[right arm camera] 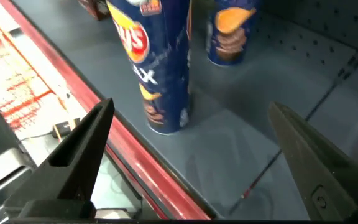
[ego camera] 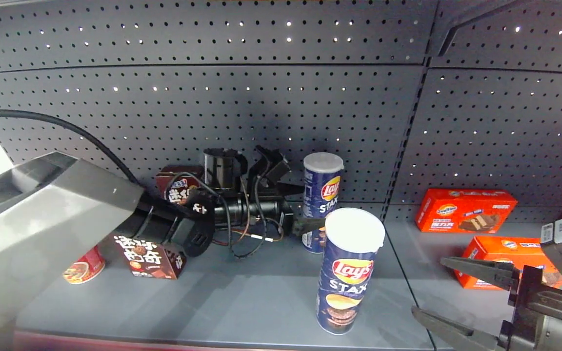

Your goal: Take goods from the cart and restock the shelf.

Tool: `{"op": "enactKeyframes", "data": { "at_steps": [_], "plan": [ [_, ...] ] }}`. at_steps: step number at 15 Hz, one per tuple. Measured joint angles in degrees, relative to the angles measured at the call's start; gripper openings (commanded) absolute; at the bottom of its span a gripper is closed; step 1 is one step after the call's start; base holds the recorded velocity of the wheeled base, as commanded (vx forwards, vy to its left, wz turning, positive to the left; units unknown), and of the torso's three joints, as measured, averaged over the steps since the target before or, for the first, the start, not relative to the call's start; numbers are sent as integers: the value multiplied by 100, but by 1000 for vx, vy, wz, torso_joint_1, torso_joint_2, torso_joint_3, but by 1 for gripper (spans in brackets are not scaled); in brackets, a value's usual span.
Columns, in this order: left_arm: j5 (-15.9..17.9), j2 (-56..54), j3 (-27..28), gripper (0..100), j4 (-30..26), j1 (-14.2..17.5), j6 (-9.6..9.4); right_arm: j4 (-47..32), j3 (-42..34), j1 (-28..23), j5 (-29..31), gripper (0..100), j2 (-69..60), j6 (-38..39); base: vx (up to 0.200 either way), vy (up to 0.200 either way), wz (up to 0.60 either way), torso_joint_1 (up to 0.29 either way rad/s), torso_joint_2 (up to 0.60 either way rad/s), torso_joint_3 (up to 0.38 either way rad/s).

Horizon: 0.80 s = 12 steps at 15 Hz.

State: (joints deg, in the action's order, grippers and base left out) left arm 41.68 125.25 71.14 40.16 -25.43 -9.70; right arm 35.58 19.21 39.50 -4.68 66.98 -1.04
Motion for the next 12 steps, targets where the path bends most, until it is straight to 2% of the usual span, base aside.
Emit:
{"op": "enactKeyframes", "data": {
  "at_steps": [3, 5, 7, 10, 12],
  "plan": [
    [-317, -691, -861, 100, 16, 140, -4, -20, -52, -122, 368, 100, 229, -11, 0, 0, 0, 0, 0, 0],
    [-666, -1117, -1204, 100, 13, 187, 2, -72, -78, -127, 735, 100, 374, -16, 0, 0, 0, 0, 0, 0],
    [-1324, -1521, -1457, 100, -33, 138, 34, -101, -76, -113, 1179, 100, 596, -27, 0, 0, 0, 0, 0, 0],
    [-2216, -1930, -1627, 100, -143, -111, 71, -102, -50, -105, 1595, 100, 951, -27, 0, 0, 0, 0, 0, 0],
    [-3049, -2142, -1713, 100, -491, -290, 87, -105, -37, -94, 1790, 100, 1187, -27, 0, 0, 0, 0, 0, 0]
  ]
}}
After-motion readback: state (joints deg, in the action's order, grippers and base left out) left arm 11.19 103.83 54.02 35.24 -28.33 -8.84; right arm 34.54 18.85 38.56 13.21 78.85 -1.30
